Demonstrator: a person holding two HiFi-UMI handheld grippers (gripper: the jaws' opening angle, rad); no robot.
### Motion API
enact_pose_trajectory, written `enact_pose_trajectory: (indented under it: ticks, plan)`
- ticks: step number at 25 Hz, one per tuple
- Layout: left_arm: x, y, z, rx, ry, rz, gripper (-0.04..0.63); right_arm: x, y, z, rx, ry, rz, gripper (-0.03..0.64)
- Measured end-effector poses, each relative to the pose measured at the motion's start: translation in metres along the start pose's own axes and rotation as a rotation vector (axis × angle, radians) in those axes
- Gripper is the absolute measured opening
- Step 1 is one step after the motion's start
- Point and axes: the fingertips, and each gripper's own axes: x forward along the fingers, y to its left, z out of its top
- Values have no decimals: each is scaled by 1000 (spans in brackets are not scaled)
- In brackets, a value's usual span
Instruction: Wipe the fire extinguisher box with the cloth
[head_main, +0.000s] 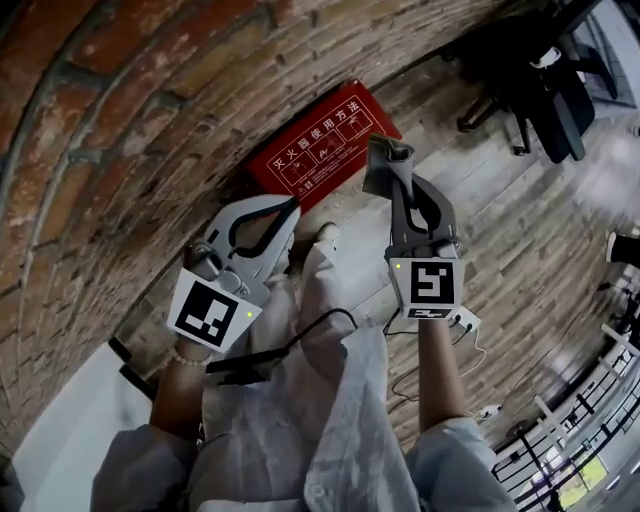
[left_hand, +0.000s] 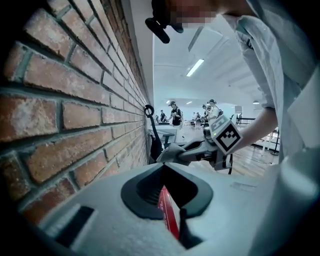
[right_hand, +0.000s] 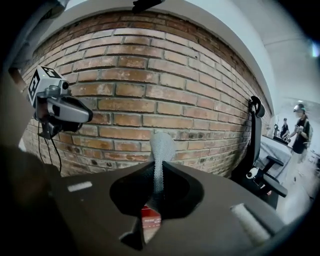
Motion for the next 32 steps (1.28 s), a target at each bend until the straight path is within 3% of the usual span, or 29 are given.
enact_pose_trajectory:
  ticks: [18,32]
  plan:
    - [71,19,-59,-32,-13,9,-6,115,-22,-69,-100,51,81,25]
    - [84,36,-106,-81,61,79,-6,200,-35,-115,-140,110,127,25]
